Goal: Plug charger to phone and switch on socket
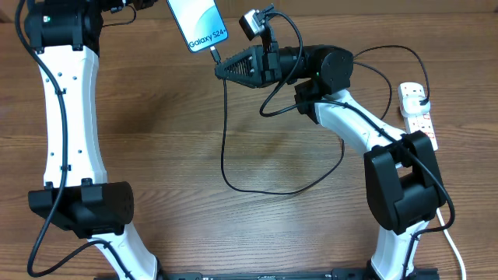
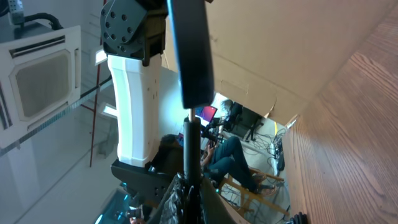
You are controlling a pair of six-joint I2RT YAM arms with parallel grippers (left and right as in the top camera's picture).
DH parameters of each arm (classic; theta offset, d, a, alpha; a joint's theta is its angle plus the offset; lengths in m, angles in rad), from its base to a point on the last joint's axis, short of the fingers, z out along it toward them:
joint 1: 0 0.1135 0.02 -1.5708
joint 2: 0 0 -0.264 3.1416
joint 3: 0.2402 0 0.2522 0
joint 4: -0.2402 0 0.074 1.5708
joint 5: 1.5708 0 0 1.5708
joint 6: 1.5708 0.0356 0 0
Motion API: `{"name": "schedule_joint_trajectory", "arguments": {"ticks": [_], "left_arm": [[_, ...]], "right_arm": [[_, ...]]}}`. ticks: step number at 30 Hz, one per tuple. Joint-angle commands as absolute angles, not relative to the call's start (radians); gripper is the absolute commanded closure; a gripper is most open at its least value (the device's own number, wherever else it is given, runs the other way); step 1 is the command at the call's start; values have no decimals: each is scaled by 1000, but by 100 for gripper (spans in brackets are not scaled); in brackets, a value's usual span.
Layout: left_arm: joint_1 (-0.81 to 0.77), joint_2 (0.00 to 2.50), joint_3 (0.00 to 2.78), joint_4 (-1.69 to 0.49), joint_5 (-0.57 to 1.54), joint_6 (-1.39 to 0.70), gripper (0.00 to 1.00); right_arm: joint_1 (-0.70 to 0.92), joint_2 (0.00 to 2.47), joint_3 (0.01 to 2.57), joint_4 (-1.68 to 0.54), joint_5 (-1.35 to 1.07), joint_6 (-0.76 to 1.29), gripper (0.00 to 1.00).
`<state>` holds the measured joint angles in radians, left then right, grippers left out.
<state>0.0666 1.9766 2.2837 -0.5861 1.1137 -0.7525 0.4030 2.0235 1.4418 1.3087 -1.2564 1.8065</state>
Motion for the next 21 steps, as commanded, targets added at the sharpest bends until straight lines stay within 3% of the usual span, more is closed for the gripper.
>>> {"name": "schedule_joint_trajectory", "arguments": {"ticks": [1, 21], "left_arm": [[54, 1958, 2292, -579, 1170, -763, 96], [44, 1958, 2292, -579, 1157, -736, 96]], "right_arm": [[406, 2020, 1457, 1316, -1250, 1810, 96], [406, 2020, 1457, 1316, -1250, 1810, 96]]}}
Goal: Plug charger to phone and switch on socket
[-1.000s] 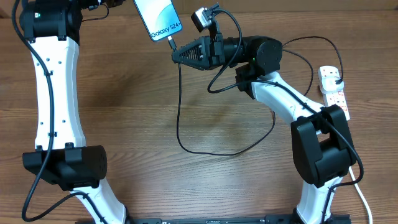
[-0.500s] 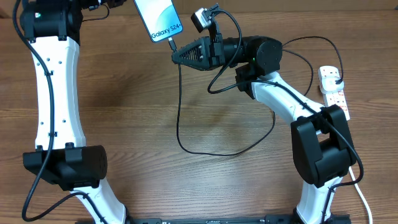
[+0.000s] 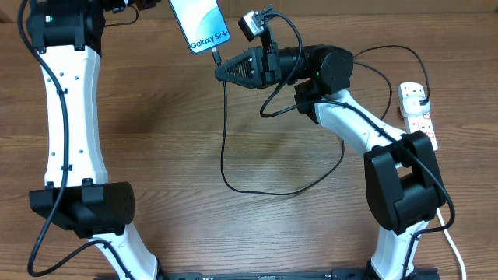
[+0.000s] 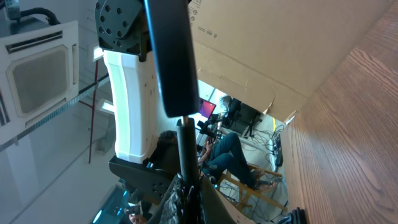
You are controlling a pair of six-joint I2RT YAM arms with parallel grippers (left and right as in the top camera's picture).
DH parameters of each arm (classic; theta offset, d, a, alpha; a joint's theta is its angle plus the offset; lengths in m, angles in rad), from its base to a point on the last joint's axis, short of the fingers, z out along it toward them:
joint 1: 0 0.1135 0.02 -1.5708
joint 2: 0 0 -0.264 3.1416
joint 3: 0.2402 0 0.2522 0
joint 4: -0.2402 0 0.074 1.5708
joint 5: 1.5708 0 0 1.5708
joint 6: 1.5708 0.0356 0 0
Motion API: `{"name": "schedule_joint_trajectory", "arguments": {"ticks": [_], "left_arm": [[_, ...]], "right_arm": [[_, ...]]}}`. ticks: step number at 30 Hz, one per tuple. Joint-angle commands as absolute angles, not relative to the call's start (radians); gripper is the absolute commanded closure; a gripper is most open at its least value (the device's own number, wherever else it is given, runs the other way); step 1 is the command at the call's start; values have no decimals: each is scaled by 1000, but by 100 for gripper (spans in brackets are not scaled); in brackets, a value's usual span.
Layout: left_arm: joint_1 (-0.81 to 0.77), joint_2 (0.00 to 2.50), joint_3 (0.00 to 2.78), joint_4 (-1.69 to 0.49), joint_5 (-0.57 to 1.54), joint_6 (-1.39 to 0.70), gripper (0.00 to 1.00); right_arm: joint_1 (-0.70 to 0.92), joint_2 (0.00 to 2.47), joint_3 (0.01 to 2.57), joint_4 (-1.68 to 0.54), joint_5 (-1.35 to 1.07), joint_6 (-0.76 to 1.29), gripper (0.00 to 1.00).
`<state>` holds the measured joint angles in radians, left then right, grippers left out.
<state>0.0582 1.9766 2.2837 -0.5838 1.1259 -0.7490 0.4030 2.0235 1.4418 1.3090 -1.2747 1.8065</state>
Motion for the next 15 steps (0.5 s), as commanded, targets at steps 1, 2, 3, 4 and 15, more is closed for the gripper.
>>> {"name": "schedule_joint_trajectory", "arguments": {"ticks": [1, 2, 3, 4, 15], "left_arm": [[44, 1958, 2292, -579, 1148, -736, 96], [44, 1958, 2292, -579, 1143, -736, 96], [44, 1958, 2292, -579, 1138, -736, 96], [44, 1958, 2292, -579, 1134, -736, 95], [44, 1958, 2292, -579, 1118, -731, 95]], "right_arm": [[406, 2020, 1457, 1316, -1251, 1810, 96], [406, 2020, 1457, 1316, -1251, 1810, 96], [406, 2020, 1457, 1316, -1251, 1810, 96], [406, 2020, 1457, 1316, -1251, 1810, 96], [406, 2020, 1457, 1316, -1259, 1811, 96]]}}
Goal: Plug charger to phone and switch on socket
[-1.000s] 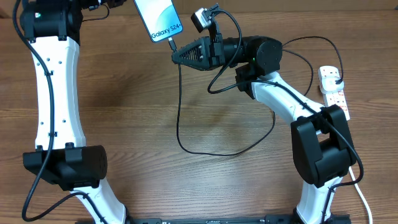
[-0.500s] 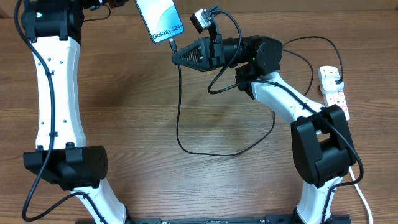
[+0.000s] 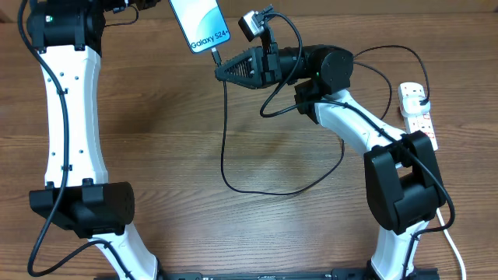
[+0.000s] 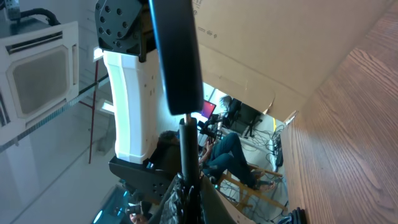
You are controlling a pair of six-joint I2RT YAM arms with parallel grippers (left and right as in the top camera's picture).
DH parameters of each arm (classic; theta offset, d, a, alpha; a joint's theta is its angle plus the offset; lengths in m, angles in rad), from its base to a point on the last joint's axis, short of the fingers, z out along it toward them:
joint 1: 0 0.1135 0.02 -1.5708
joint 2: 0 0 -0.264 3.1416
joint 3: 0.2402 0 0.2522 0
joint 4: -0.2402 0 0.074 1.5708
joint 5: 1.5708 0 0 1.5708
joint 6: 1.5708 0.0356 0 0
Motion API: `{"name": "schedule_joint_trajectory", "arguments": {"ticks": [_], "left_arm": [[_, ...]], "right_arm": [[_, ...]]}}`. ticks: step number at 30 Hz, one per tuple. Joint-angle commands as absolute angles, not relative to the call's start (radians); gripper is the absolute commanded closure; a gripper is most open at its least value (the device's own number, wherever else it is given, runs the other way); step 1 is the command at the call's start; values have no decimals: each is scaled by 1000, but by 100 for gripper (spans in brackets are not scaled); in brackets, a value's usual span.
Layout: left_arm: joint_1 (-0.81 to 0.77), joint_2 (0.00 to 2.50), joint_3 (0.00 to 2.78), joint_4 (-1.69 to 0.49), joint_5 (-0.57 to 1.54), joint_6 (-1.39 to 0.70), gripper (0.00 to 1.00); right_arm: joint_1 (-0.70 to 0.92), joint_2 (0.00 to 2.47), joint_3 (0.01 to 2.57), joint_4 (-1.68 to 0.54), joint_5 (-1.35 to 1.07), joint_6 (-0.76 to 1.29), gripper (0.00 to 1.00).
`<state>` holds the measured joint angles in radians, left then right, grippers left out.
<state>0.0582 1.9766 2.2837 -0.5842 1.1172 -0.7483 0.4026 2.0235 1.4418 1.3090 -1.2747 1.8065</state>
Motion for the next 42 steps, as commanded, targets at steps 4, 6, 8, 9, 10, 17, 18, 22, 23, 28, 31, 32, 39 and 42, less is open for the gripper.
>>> {"name": "schedule_joint_trajectory", "arguments": {"ticks": [4, 6, 8, 9, 10, 17, 18, 22, 23, 28, 31, 32, 39, 42], "left_arm": [[44, 1958, 2292, -579, 1118, -728, 95], [44, 1958, 2292, -579, 1120, -729, 95], [44, 1958, 2292, -579, 1127, -729, 95], [44, 1958, 2292, -579, 1131, -728, 95], [44, 1958, 2292, -579, 1139, -728, 95], [44, 1958, 2292, -580, 1181, -702, 96], [44, 1958, 2292, -580, 1180, -702, 96], [44, 1958, 2292, -579, 1179, -700, 95], [44, 1958, 2292, -579, 1179, -694, 96], [44, 1958, 2292, -580, 1180, -683, 96], [44, 1958, 2292, -580, 1180, -675, 95], [46, 1958, 2292, -580, 1180, -672, 96], [46, 1958, 2292, -579, 1170, -668, 96], [47, 1958, 2292, -579, 1160, -669, 95]], "right_arm": [[406, 2020, 1457, 1316, -1259, 1811, 96], [406, 2020, 1457, 1316, -1258, 1811, 96], [406, 2020, 1457, 1316, -1258, 1811, 96], [406, 2020, 1457, 1316, -1258, 1811, 96], [406, 2020, 1457, 1316, -1258, 1810, 96], [406, 2020, 1457, 1316, -1258, 1811, 96], [405, 2020, 1457, 1316, -1258, 1811, 96], [405, 2020, 1457, 1316, -1258, 1811, 96], [405, 2020, 1457, 1316, -1258, 1811, 96], [403, 2020, 1457, 1316, -1258, 1811, 96], [403, 2020, 1457, 1316, -1258, 1811, 96], [403, 2020, 1457, 1316, -1258, 1811, 96], [403, 2020, 1457, 1316, -1258, 1811, 96], [403, 2020, 1457, 1316, -1259, 1811, 96]]}}
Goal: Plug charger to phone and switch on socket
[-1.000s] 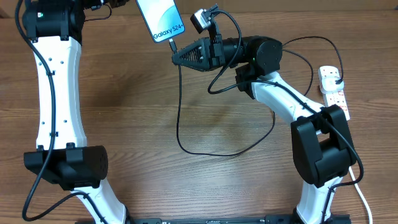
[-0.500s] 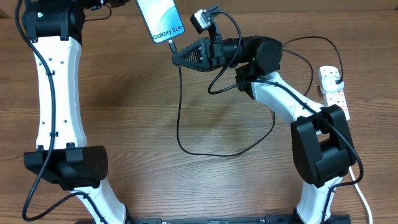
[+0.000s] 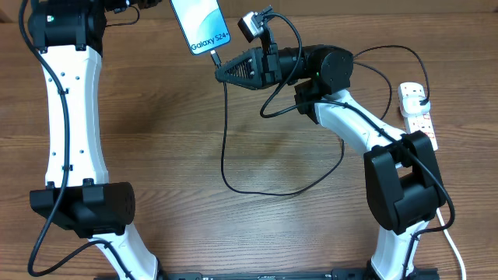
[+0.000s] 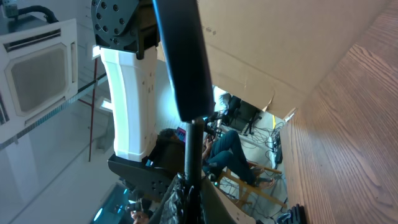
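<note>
The phone (image 3: 198, 23), screen lit, is held up in the air at the top of the overhead view on the end of my left arm; the left gripper itself is cut off by the frame's top edge. In the right wrist view the phone (image 4: 183, 56) shows edge-on as a dark slab. My right gripper (image 3: 220, 71) is shut on the black charger plug (image 4: 194, 149), whose tip meets the phone's lower end. The right fingers (image 4: 208, 202) clamp the plug's base. The black cable (image 3: 224, 148) hangs from the plug and loops across the table.
A white power strip (image 3: 416, 113) with red switches lies at the right edge, behind my right arm's base. The cable loop (image 3: 264, 190) lies mid-table. My left arm's white link (image 3: 70, 101) spans the left side. A cardboard wall (image 4: 298, 43) stands behind the table.
In the right wrist view the phone's edge sits slightly further right and lower, closer onto the plug. The overhead view shows no change.
At first a thin connector tip showed between the plug and the phone's lower end. Then the phone's end stood right at the plug, shifted left in the wrist view. Now the phone's end sits down on the plug body, with both grippers still holding.
</note>
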You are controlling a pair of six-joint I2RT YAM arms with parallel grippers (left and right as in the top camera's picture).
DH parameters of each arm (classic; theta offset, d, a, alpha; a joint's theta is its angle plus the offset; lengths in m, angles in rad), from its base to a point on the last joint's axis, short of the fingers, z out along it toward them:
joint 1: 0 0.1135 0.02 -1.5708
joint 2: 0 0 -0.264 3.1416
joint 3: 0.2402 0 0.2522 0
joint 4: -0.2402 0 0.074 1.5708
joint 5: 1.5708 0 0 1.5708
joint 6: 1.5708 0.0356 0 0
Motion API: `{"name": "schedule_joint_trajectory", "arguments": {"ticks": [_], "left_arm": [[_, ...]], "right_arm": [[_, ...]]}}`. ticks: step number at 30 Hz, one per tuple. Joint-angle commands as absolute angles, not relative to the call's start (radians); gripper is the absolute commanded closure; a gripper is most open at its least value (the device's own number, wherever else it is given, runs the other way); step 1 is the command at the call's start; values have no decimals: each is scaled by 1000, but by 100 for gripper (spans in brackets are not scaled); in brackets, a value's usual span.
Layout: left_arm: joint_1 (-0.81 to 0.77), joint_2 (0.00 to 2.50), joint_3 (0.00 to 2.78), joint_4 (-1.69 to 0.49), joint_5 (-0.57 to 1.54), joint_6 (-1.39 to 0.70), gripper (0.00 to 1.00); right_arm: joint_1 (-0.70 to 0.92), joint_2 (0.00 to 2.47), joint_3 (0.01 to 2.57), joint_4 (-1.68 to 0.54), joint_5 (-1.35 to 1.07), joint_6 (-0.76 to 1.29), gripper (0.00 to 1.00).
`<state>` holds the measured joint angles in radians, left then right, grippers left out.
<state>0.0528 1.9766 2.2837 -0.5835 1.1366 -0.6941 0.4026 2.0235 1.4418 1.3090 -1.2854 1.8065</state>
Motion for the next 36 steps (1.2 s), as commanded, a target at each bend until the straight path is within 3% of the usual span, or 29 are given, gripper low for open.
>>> {"name": "schedule_joint_trajectory", "arguments": {"ticks": [1, 36], "left_arm": [[47, 1958, 2292, -579, 1160, -668, 96], [-13, 1958, 2292, -580, 1175, -679, 96]], "right_arm": [[403, 2020, 1457, 1316, -1259, 1810, 96], [384, 2020, 1457, 1316, -1269, 1806, 96]]}}
